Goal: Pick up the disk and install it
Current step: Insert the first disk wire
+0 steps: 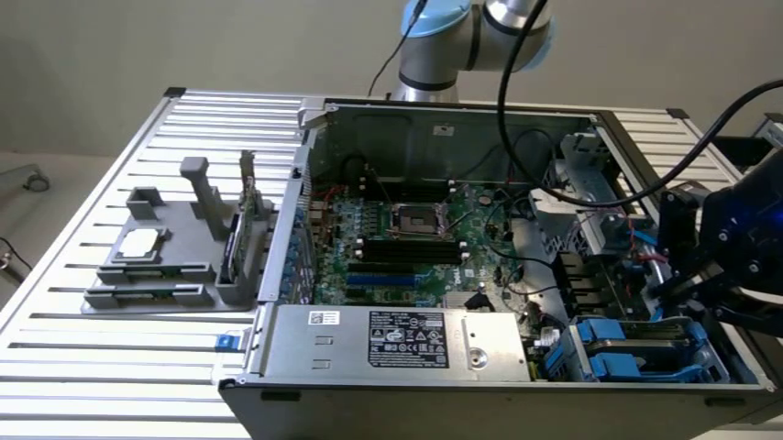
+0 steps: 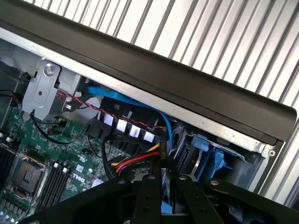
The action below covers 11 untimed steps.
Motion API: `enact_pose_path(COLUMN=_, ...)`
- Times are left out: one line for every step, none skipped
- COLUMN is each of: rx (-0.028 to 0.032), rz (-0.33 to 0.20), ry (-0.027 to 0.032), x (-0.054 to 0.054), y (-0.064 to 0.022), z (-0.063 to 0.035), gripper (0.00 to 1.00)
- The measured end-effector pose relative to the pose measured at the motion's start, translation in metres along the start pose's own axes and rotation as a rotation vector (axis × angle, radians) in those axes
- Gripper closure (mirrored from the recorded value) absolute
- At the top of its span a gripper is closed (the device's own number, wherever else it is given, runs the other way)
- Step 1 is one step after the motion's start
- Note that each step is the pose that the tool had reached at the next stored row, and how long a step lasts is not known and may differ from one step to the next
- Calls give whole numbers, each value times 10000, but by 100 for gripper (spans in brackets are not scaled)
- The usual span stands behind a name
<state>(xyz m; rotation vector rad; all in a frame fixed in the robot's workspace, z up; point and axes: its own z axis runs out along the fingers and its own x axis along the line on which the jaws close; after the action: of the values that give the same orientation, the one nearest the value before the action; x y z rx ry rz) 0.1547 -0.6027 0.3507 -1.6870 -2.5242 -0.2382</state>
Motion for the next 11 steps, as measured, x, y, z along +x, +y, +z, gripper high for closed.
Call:
enact_pose_path(rx=58, rz=37, ry=-22, x=0, y=0, z=0, gripper=84)
enact_pose_path(rx=117, rz=74, ry=-40, x=0, y=-1, z=1, gripper=84)
enact_pose_path(rx=180, rz=112, ry=-49, x=0, y=-2, z=2, gripper=84)
enact_pose_path(rx=248, rz=149, ry=-49, x=-1, y=-2, z=4, gripper=84)
enact_pose_path(rx=318, rz=188, ry=-48, x=0, y=-2, z=5, gripper=84)
enact_pose_path(rx=389, rz=228, ry=-47, x=0, y=-2, z=5, gripper=84)
enact_pose_path(rx=464, rz=275, ry=-45, x=-1, y=-2, z=5, gripper=84)
enact_pose_path(rx=524, rz=324, ry=-43, x=-1, y=-2, z=6, gripper=84)
enact_pose_path(rx=579, rz=387, ry=-39, x=-1, y=-2, z=5, gripper=84)
enact_pose_path(rx=614, rz=461, ry=-38, x=-1, y=-2, z=6, gripper=84)
enact_pose_path(rx=631, rz=553, ry=-49, x=0, y=-3, z=7, gripper=84)
